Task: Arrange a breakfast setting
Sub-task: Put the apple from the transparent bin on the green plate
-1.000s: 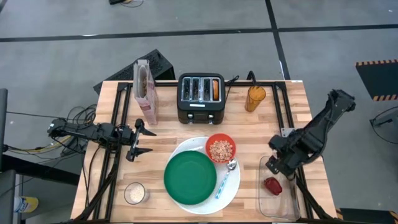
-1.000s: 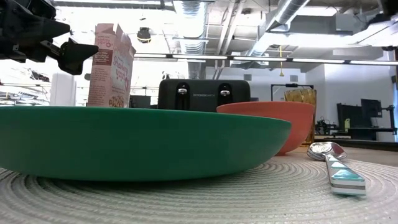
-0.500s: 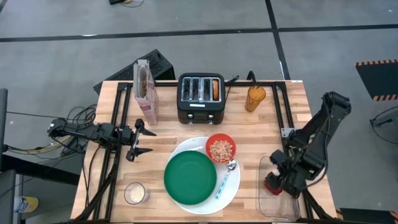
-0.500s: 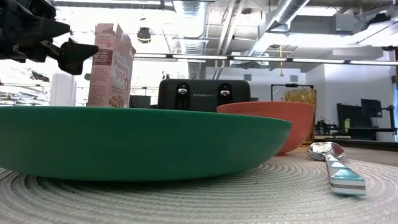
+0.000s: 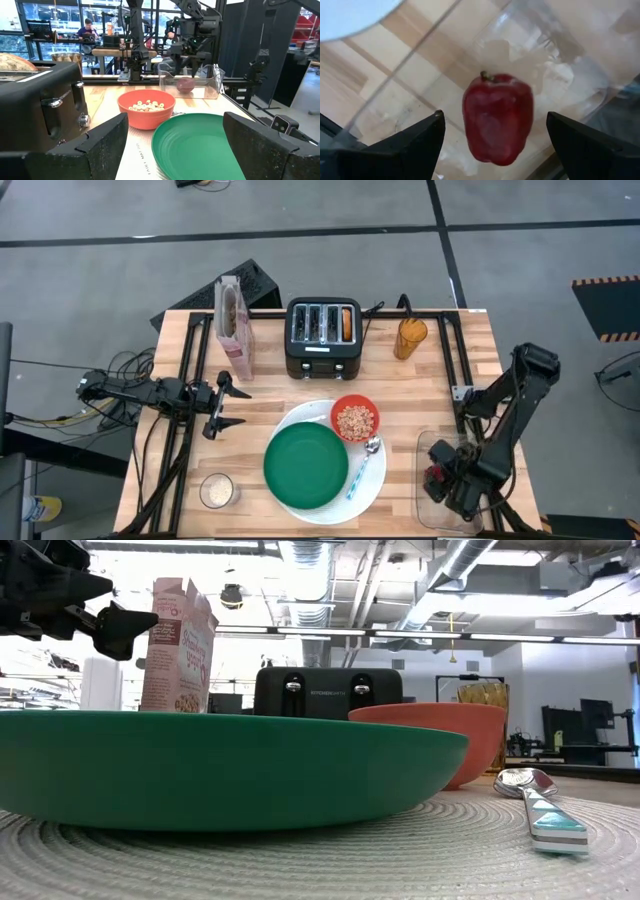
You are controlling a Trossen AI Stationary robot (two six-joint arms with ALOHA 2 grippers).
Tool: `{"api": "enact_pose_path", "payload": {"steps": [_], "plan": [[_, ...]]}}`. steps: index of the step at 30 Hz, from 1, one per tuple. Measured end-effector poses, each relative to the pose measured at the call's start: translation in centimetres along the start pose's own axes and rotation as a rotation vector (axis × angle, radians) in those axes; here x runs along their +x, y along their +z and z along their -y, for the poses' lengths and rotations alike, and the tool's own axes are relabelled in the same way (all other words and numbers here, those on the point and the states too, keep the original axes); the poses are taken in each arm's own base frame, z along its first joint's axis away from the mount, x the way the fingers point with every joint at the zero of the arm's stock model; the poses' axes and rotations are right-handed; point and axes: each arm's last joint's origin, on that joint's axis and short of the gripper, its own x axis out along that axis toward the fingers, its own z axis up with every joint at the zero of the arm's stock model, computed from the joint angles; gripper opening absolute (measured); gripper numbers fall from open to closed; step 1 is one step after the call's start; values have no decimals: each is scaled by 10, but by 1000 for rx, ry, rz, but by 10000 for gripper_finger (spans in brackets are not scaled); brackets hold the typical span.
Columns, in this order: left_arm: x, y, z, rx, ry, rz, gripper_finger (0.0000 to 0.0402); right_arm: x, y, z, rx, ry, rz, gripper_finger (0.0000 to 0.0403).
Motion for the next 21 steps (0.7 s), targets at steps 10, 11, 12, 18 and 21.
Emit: {"api": "enact_pose_path", "payload": {"steps": [10, 11, 12, 18, 21], "plan": [[0, 0, 0, 0, 0, 0, 311, 25, -14, -9, -28, -83, -17, 366], [0, 0, 0, 0, 0, 0, 311, 27, -15, -10, -29, -84, -17, 366], [0, 0, 0, 0, 0, 0, 311, 29, -15, -11, -28, -84, -18, 366], [0, 0, 0, 0, 0, 0, 311, 37, -17, -14, -27, -100, -12, 366], [0, 0, 0, 0, 0, 0, 311, 42, -17, -16, -23, -117, -6, 362]]}}
